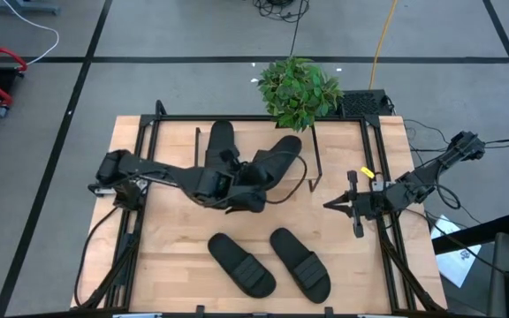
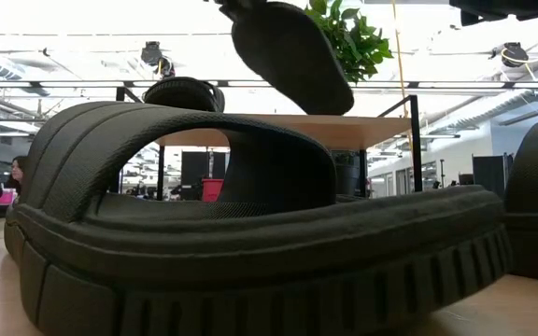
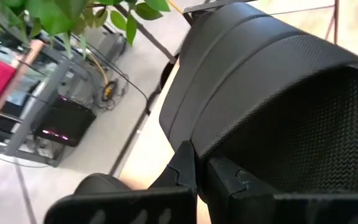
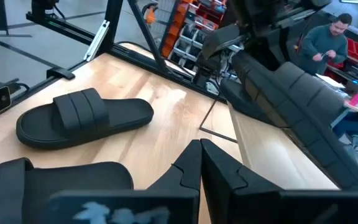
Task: Pick and place slides into the shelf
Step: Put the black slide on the shelf
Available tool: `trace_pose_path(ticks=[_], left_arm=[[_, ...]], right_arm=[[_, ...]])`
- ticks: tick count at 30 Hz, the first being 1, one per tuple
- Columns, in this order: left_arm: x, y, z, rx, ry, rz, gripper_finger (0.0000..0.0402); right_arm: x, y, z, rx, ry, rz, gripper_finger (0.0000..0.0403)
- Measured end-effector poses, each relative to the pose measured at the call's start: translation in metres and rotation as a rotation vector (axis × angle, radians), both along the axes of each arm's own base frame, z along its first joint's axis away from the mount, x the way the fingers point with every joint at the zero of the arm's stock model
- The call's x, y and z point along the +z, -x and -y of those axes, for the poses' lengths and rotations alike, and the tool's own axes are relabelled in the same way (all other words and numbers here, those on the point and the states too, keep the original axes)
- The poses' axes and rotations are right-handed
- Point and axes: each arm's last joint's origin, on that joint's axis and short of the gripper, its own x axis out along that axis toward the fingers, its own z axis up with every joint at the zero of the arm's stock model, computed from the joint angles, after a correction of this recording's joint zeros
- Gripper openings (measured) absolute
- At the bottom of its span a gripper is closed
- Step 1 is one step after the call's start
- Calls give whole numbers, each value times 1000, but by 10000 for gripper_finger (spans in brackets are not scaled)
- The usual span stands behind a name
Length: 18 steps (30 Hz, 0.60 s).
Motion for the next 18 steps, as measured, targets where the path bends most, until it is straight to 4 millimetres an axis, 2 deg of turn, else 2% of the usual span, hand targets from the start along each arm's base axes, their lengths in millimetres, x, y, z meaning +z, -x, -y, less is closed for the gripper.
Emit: trace_pose_path(ticks=[12,18], left_arm=[[-2,-26,-39,145,-3,-137,0],[-3,-35,-47,159,-4,-152,0]], right_arm=[[-1,0,0,-2,-20,-6,0],[-1,0,0,-1,-18,-9,0]])
